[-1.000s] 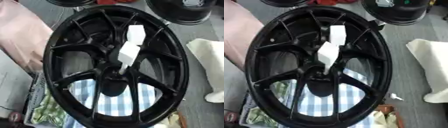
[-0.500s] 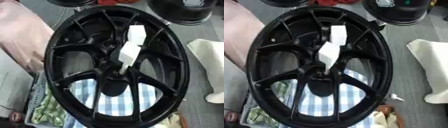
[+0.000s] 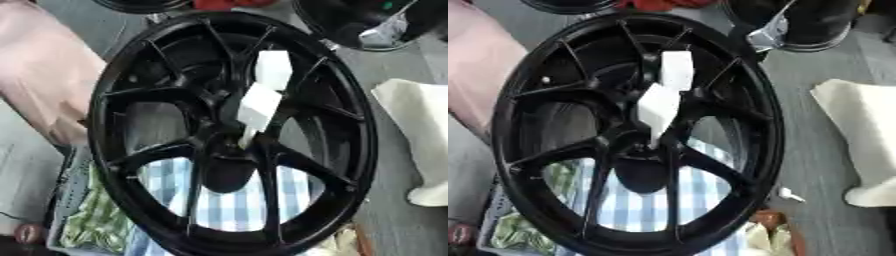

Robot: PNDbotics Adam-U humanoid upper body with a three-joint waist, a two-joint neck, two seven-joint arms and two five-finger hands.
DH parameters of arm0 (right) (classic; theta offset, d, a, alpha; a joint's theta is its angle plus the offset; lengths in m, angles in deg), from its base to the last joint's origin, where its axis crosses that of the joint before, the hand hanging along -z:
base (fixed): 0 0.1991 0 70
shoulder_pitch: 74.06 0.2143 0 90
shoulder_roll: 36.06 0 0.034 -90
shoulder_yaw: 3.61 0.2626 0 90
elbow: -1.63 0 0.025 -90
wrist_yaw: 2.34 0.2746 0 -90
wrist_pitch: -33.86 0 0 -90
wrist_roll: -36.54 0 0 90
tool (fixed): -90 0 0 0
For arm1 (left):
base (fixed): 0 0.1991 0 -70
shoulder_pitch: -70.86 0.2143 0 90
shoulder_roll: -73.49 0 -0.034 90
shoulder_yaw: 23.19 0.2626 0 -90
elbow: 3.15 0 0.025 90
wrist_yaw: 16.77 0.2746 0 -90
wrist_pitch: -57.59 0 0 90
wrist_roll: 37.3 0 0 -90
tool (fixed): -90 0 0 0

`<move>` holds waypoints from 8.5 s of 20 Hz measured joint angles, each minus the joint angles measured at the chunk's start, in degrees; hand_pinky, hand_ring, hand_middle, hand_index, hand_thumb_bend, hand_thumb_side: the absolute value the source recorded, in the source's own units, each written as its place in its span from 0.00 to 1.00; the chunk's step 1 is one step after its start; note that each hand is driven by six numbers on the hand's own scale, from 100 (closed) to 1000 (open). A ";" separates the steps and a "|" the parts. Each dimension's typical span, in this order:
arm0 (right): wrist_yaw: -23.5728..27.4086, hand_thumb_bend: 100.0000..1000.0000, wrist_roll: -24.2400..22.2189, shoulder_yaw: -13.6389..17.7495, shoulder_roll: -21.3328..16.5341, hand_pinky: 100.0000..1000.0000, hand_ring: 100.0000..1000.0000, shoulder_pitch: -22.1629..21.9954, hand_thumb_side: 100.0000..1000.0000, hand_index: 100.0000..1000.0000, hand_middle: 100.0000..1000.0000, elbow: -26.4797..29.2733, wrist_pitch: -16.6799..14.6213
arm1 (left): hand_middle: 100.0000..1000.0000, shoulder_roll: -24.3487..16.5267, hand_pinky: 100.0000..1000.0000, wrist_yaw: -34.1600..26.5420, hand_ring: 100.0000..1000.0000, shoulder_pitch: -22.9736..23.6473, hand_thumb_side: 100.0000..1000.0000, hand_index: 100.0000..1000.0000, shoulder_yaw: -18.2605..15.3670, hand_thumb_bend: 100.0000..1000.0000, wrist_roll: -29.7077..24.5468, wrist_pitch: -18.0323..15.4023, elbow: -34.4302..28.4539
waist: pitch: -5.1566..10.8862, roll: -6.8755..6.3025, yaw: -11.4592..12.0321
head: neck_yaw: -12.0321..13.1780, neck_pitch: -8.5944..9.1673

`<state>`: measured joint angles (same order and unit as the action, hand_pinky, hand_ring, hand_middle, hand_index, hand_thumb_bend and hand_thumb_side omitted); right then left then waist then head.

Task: Pull the pin out of the wheel hub.

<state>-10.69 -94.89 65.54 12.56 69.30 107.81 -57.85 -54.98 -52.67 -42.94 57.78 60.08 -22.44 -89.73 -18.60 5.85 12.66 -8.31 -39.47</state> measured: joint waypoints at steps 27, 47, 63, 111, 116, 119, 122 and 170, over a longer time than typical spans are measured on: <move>0.75 0.00 1.56 -7.46 2.63 0.84 0.88 3.12 0.54 0.86 0.73 -3.27 6.51 | 0.55 0.00 0.73 0.11 0.70 -1.04 0.66 0.68 0.68 0.14 -0.61 0.44 0.02 | 0.11 1.64 -0.05 | 0.16 -1.76; 5.54 0.00 1.81 -6.50 1.13 0.84 0.88 -0.12 0.62 0.87 0.73 1.75 6.54 | 0.55 0.00 0.73 0.11 0.70 -1.43 0.66 0.68 0.69 0.14 -1.05 0.39 0.04 | 0.11 1.77 -0.04 | 1.61 -2.03; 0.20 0.00 5.04 -6.27 -0.10 0.89 0.96 -2.16 0.58 0.90 0.82 5.65 9.17 | 0.55 0.49 0.73 0.11 0.70 -1.47 0.66 0.68 0.71 0.15 -1.15 0.47 0.12 | -0.55 2.41 0.09 | 1.63 -2.03; -3.12 0.00 6.51 -6.89 -0.31 0.89 0.95 -3.43 0.69 0.91 0.82 1.28 11.22 | 0.55 1.50 0.74 0.70 0.71 -2.41 0.67 0.67 1.06 0.15 -1.27 0.62 0.36 | -4.81 3.90 1.91 | 1.37 -0.20; -3.16 0.00 6.30 -7.19 0.21 0.89 0.94 -2.95 0.66 0.91 0.81 0.21 11.03 | 0.55 1.51 0.74 0.84 0.71 -2.43 0.67 0.67 1.06 0.14 -1.29 0.64 0.36 | -5.05 4.04 2.22 | 1.34 -0.16; -3.16 0.00 6.05 -7.38 0.58 0.88 0.92 -2.73 0.65 0.90 0.76 -0.27 10.79 | 0.55 1.52 0.74 0.89 0.71 -2.43 0.67 0.67 1.07 0.14 -1.36 0.69 0.36 | -5.07 4.13 2.23 | 1.33 -0.15; -3.03 0.00 5.77 -7.41 0.70 0.88 0.91 -2.43 0.64 0.86 0.67 -0.74 10.63 | 0.56 1.52 0.74 0.93 0.71 -2.43 0.68 0.68 1.07 0.14 -1.41 0.73 0.36 | -5.09 4.15 2.26 | 1.33 -0.15; 1.75 0.00 30.88 27.17 -5.63 0.80 0.65 -21.49 0.00 0.49 0.26 -14.36 13.79 | 0.56 1.31 0.75 -0.06 0.71 1.97 0.68 0.67 -1.14 0.10 0.12 -1.22 1.46 | -2.88 -0.32 -1.90 | 3.00 -0.77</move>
<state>-8.94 -64.01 92.71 6.93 47.81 93.46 -44.07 -53.68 -52.73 -40.97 56.64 60.20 -23.65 -88.27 -21.47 5.53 10.76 -5.31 -40.24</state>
